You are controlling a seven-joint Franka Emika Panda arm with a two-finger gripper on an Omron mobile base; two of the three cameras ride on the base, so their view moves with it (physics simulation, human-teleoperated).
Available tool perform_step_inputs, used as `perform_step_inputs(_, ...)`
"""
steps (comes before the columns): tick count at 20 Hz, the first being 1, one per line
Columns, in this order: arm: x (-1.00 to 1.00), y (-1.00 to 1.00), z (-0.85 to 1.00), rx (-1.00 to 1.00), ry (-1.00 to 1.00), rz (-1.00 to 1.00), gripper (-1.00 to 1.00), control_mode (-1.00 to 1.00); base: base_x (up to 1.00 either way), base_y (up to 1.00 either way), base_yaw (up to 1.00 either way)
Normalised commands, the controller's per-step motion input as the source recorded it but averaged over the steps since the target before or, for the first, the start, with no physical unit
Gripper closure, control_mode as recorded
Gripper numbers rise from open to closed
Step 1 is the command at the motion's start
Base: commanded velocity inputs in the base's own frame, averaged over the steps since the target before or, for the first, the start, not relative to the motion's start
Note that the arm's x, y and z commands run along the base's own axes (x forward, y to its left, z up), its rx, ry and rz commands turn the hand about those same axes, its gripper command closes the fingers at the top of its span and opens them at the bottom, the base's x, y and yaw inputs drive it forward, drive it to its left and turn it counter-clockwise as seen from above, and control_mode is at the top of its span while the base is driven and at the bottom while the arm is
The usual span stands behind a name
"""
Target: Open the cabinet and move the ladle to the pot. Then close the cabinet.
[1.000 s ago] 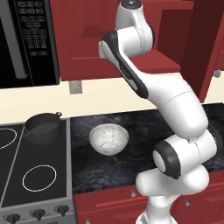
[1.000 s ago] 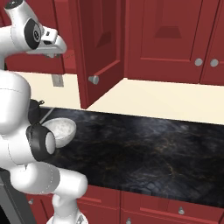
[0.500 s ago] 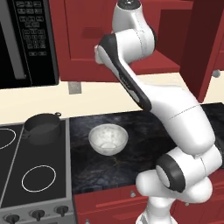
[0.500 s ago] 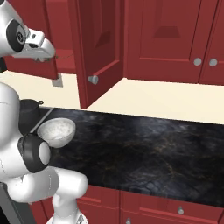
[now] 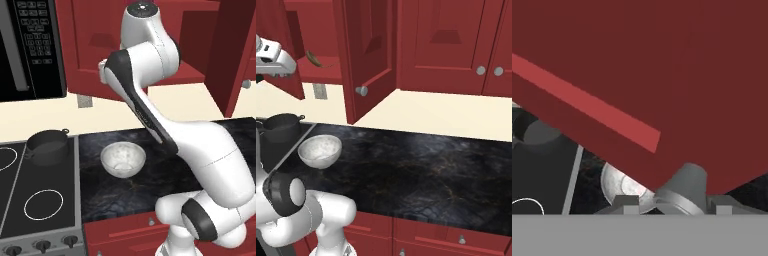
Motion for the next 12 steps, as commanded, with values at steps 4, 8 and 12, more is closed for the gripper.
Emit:
perform_step_inputs(4,-0.79,1.0,0.0,-0.02,0.0,0.04,1.0,-1.0,0.0,0.0,0.0)
perform_step_inputs(8,-0.7,1.0,0.0,-0.03,0.0,0.04,1.0,-1.0,0.0,0.0,0.0)
perform_step_inputs(12,-0.32,0.93,0.0,-0.03,0.0,0.03,-1.0,-1.0,0.0,0.0,0.0)
